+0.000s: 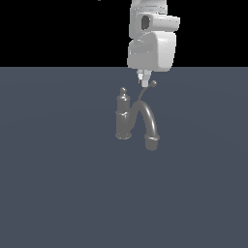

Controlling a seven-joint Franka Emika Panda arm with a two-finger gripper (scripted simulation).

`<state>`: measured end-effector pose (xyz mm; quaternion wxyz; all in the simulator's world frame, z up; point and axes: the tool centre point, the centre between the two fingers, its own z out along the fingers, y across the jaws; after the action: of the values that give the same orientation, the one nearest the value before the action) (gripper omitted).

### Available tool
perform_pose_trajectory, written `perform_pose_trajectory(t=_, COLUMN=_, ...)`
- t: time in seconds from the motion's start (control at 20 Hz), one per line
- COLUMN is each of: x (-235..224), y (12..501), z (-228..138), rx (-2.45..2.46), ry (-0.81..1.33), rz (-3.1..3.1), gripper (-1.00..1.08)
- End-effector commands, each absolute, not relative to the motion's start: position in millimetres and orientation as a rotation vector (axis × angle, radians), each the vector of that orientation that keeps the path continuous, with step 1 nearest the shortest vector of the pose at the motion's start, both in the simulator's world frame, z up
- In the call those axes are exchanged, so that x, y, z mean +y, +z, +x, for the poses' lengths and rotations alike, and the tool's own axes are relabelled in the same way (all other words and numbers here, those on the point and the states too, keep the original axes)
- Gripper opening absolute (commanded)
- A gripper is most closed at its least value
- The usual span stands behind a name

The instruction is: Turn on the faucet by rotating a designated handle.

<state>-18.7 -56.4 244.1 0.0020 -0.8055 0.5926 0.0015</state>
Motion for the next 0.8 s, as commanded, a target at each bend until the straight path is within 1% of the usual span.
perform_pose_trajectory(t=0.0, x=-68.1, y=243.9, z=-11.2, rx=1.876, ry=0.0, rz=-2.515, gripper=-1.0)
perform_pose_trajectory(t=0.75, x=-98.8, y=243.0, z=28.6, rx=1.895, ry=0.0, rz=-2.504, gripper=-1.0)
